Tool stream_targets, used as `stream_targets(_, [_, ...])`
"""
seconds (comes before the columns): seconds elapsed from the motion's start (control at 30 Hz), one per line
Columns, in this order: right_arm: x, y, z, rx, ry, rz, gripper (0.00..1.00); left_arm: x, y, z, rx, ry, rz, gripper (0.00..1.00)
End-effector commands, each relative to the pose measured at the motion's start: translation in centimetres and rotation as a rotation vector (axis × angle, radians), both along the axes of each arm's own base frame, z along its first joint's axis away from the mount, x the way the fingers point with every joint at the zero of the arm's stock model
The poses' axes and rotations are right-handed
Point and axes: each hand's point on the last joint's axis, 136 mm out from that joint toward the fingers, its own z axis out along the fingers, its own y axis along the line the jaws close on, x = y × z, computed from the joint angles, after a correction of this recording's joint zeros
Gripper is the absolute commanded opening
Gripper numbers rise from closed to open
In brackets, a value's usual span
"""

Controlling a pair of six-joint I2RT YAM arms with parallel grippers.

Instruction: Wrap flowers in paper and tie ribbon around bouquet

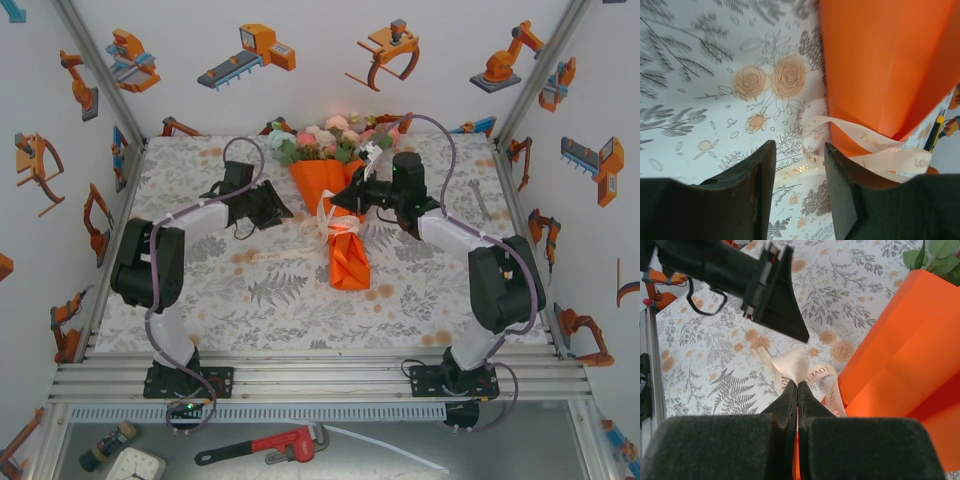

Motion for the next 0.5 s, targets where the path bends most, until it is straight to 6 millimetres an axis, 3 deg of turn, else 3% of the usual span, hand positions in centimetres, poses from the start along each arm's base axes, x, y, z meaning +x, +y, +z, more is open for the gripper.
stream_targets(0.0, [0.0,-0.1,2.0,0.004,-0.053,-0.009,0.0,0.7,-2.0,0.9,-0.048,0.013,-0.016,0.47])
stream_targets(0.2, [0.0,-0.2,1.9,-0.004,-0.042,-0.015,0.0,0.4,-4.7,-0.7,0.053,-0.012,-0.195,0.43])
stream_targets(0.33, [0.0,-0.5,2.1,-0.018,-0.045,-0.032,0.0,-0.8,-3.9,-3.0,0.117,0.075,-0.24,0.39])
stream_targets(0.47, [-0.1,-0.6,2.2,-0.024,-0.055,-0.041,0.0,-1.1,-4.1,-3.3,0.125,0.07,-0.278,0.39])
